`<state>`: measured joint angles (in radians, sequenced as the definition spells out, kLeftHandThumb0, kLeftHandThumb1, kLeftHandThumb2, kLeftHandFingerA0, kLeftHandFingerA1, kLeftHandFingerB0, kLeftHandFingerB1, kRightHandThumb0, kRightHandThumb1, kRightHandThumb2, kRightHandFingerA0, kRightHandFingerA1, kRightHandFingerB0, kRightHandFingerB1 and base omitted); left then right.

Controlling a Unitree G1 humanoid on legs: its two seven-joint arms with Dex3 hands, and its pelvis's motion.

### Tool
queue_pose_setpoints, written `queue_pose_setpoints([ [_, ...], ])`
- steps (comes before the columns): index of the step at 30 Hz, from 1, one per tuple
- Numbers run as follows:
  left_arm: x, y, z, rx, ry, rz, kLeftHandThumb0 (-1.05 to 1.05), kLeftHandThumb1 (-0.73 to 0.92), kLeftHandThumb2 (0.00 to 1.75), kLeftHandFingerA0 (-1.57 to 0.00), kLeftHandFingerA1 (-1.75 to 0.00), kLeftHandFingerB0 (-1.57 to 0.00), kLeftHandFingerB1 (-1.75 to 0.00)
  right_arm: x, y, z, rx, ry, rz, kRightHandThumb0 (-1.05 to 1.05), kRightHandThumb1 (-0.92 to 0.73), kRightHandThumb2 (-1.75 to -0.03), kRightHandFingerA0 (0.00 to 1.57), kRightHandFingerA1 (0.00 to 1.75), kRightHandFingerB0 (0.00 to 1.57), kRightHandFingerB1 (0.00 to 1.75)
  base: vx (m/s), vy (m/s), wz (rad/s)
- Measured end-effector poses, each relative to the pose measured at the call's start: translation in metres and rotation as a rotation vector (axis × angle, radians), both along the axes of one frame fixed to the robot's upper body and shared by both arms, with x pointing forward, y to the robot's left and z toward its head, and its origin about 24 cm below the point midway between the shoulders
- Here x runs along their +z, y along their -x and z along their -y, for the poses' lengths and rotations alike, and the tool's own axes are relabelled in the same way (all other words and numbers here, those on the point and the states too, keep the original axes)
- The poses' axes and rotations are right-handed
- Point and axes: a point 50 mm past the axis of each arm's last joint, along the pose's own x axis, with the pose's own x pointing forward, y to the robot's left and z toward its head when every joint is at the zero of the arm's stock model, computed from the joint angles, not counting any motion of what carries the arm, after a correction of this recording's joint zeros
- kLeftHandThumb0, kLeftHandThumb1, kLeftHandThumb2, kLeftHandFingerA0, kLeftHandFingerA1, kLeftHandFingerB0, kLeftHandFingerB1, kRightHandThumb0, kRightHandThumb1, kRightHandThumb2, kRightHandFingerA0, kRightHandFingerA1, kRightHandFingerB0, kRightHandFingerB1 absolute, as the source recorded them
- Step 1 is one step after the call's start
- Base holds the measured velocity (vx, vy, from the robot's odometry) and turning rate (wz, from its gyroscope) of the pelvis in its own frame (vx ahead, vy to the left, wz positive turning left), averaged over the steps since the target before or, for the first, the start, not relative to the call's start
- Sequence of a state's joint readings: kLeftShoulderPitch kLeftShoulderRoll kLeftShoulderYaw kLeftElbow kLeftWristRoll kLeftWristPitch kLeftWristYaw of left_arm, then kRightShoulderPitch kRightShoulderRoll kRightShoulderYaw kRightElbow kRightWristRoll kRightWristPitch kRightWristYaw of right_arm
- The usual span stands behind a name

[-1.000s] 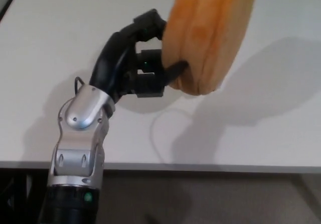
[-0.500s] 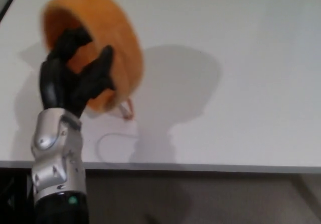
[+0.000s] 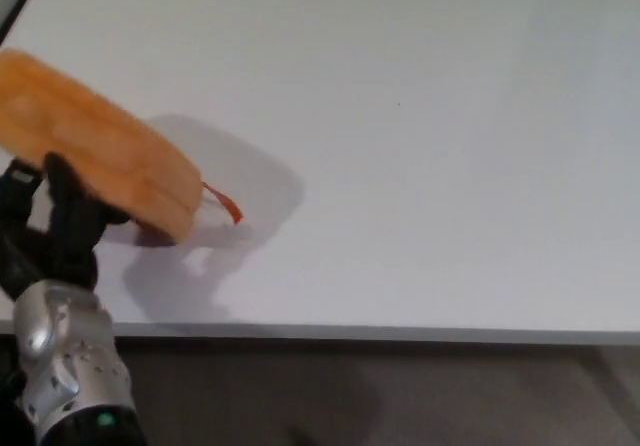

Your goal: A soft plate is kept in the center of the table close to the robot and the robot uses its left hand to pick up the plate, turns it upside down and places it back on the table

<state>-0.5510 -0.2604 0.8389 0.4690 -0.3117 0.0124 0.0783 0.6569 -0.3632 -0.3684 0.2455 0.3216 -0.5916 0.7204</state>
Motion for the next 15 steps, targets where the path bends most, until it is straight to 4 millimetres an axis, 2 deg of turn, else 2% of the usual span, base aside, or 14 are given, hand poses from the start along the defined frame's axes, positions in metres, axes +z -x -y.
queue_pose_setpoints([
  [1, -0.003, 0.002, -0.003, 0.027, 0.025, -0.012, -0.40, 0.82, 0.65, -1.08, -1.75, -0.43, -1.40, 0.000, 0.000, 0.000, 0.001, 0.000, 0.001, -0.73, -0.87, -0.67, 0.33, 0.56, 0.11, 0.30, 0.00, 0.000, 0.00],
  [3, -0.010, 0.007, -0.007, 0.080, 0.075, -0.037, -0.40, 0.84, 0.65, -1.09, -1.75, -0.44, -1.41, 0.001, -0.001, 0.000, 0.002, 0.000, 0.002, -0.73, -0.88, -0.67, 0.33, 0.57, 0.11, 0.30, 0.00, 0.000, 0.00],
  [4, -0.013, 0.010, -0.010, 0.110, 0.106, -0.051, -0.43, 0.84, 0.71, -1.00, -1.75, -0.40, -1.31, 0.001, -0.001, -0.001, 0.003, 0.000, 0.003, -0.73, -0.89, -0.67, 0.33, 0.56, 0.11, 0.31, 0.00, 0.000, 0.00],
  [5, -0.016, 0.012, -0.012, 0.130, 0.127, -0.061, -0.43, 0.84, 0.71, -1.00, -1.75, -0.40, -1.31, 0.001, -0.001, -0.001, 0.005, 0.000, 0.005, -0.73, -0.89, -0.67, 0.33, 0.56, 0.11, 0.31, 0.00, 0.000, 0.00],
  [6, -0.017, 0.013, -0.013, 0.143, 0.141, -0.068, -0.37, 0.86, 0.65, -1.04, -1.75, -0.33, -1.38, 0.001, -0.001, -0.001, 0.005, 0.000, 0.005, -0.74, -0.89, -0.67, 0.34, 0.55, 0.12, 0.31, 0.00, 0.000, 0.00],
  [7, -0.022, 0.016, -0.015, 0.174, 0.181, -0.084, -0.23, 0.73, 0.79, -1.23, -1.75, -0.38, -0.80, 0.002, -0.002, -0.001, 0.007, 0.000, 0.007, -0.73, -0.88, -0.67, 0.34, 0.57, 0.12, 0.31, 0.00, 0.000, 0.00],
  [8, -0.024, 0.018, -0.016, 0.190, 0.204, -0.095, -0.23, 0.73, 0.79, -1.23, -1.75, -0.38, -0.80, 0.002, -0.002, -0.001, 0.008, 0.000, 0.008, -0.73, -0.88, -0.67, 0.34, 0.57, 0.12, 0.31, 0.00, 0.000, 0.00],
  [9, -0.027, 0.020, -0.017, 0.206, 0.232, -0.107, -0.26, 0.75, 0.74, -1.04, -1.75, -0.43, -0.82, 0.002, -0.002, -0.001, 0.008, 0.000, 0.008, -0.74, -0.88, -0.67, 0.34, 0.57, 0.12, 0.31, 0.00, 0.000, 0.00],
  [10, -0.031, 0.022, -0.018, 0.225, 0.268, -0.124, -0.19, 0.71, 0.75, -1.01, -1.75, -0.34, -0.65, 0.002, -0.002, -0.002, 0.009, 0.000, 0.009, -0.75, -0.89, -0.67, 0.34, 0.56, 0.11, 0.30, 0.00, 0.000, 0.00],
  [11, -0.033, 0.023, -0.018, 0.237, 0.293, -0.136, -0.19, 0.71, 0.75, -1.01, -1.75, -0.34, -0.65, 0.003, -0.002, -0.002, 0.010, 0.000, 0.008, -0.75, -0.89, -0.67, 0.34, 0.56, 0.11, 0.30, 0.00, 0.000, 0.00],
  [12, -0.035, 0.024, -0.018, 0.246, 0.317, -0.145, -0.21, 0.54, 0.88, -1.28, -1.55, -0.20, -0.53, 0.003, -0.003, -0.002, 0.010, 0.000, 0.008, -0.72, -0.88, -0.67, 0.33, 0.55, 0.11, 0.30, 0.00, 0.000, 0.00],
  [15, -0.037, 0.024, -0.017, 0.246, 0.380, -0.171, -0.24, 0.53, 0.84, -1.31, -1.56, -0.25, -0.54, 0.003, -0.003, -0.002, 0.010, -0.001, 0.007, -0.73, -0.88, -0.67, 0.33, 0.54, 0.12, 0.30, 0.00, 0.000, 0.00],
])
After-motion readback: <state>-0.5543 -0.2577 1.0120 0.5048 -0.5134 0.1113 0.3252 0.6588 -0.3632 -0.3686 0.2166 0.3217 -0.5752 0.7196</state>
